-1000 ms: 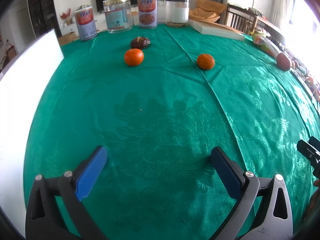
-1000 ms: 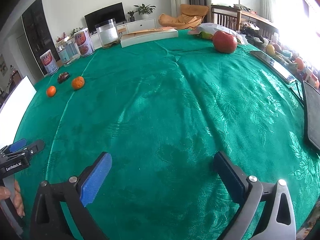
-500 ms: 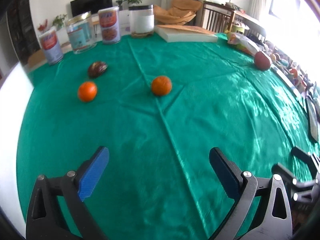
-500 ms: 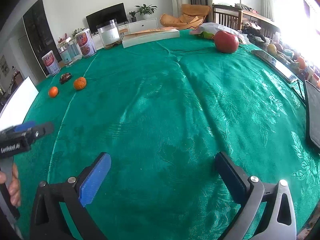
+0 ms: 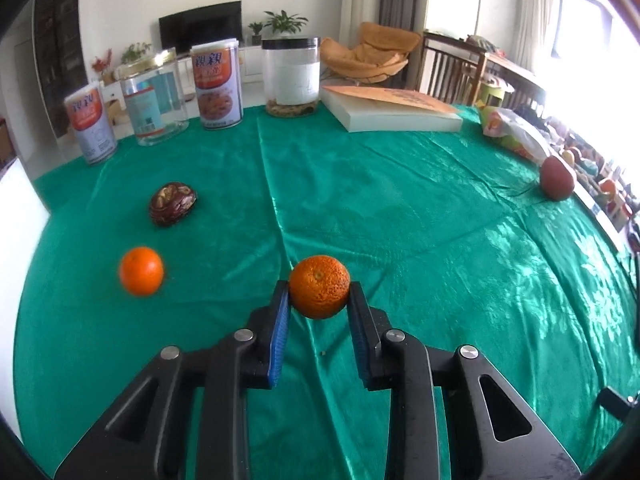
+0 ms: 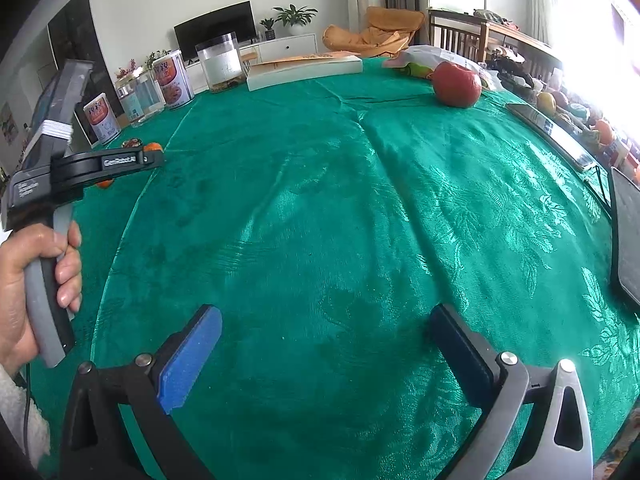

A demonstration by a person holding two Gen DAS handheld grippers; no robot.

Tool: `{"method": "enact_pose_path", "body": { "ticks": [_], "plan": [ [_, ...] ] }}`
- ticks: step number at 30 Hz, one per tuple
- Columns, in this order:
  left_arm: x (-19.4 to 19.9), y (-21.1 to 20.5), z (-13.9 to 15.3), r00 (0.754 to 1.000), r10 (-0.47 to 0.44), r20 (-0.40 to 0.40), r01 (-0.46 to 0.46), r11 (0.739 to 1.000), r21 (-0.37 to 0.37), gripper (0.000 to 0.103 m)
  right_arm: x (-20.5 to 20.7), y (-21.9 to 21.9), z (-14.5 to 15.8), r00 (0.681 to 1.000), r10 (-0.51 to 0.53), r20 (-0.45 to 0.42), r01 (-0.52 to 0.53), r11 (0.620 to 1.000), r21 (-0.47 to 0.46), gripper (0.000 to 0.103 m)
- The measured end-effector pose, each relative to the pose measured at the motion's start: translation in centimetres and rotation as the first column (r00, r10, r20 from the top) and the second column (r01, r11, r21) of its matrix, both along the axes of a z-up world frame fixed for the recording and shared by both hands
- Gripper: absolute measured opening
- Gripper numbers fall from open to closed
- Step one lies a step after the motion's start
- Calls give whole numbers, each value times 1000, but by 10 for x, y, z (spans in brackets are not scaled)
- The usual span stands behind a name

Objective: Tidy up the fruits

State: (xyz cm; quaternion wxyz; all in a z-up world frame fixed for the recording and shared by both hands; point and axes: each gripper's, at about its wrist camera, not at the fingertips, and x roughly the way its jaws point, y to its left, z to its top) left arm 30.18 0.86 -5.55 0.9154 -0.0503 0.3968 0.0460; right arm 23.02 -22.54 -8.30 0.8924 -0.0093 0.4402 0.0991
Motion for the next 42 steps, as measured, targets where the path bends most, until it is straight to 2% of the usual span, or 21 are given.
{"method": "enact_pose_path", "body": {
  "ticks": [6,10,13,14,16,17,18,20,22,25,28,31,35,37,38,39,42],
  "plan": [
    [-90,8,21,994,-77,-71,78,997,8,29,-1,-1,0,1000,0,1,0,1000,6,103],
    [-139,24,7,992,-67,-108,72,997,41,29,-1,0,0,1000,0,1,0,1000,2,103],
    [-145,37,-10,991,-32,-133,38,998,43,31,-1,1,0,1000,1,-1,-1,1000,-7,103],
    [-144,42,-15,992,-15,-128,20,999,35,34,-1,1,0,1000,2,-1,-2,1000,-6,103],
    [-142,48,-20,995,18,-102,-15,999,36,57,-1,-2,1,1000,7,-1,-7,1000,15,103],
    [-143,51,-22,995,39,-92,-35,998,47,74,-1,-8,4,1000,3,-5,-2,999,46,103],
    [-142,53,-25,994,59,-88,-55,997,55,83,1,-19,7,1000,-32,1,31,996,82,103],
    [-141,60,-28,991,91,-98,-88,996,31,88,12,-46,19,991,-124,39,118,985,129,103],
    [-141,65,-29,988,115,-104,-113,993,26,92,41,-76,31,977,-207,57,197,970,146,103],
    [-138,63,-31,986,121,-116,-118,992,38,98,105,-111,46,958,-281,66,271,954,130,103],
    [-138,64,-31,984,133,-120,-129,991,39,101,173,-125,53,959,-276,71,268,958,104,103],
    [-138,64,-31,983,136,-120,-132,991,39,101,233,-122,46,964,-265,18,263,961,85,103],
    [-138,64,-31,983,138,-121,-134,990,40,101,279,-115,30,961,-276,13,276,961,10,102],
    [-137,64,-31,983,140,-122,-136,990,41,102,291,-115,23,960,-279,10,279,960,-21,97],
    [-137,64,-31,982,141,-122,-137,990,41,102,296,-117,18,961,-276,-14,276,961,-12,74],
    [-137,64,-31,982,142,-122,-138,990,41,102,298,-121,15,961,-275,-37,276,961,29,65],
    [-136,63,-31,982,146,-123,-141,989,42,102,282,-133,17,944,-329,-26,330,938,104,63]
  ]
}}
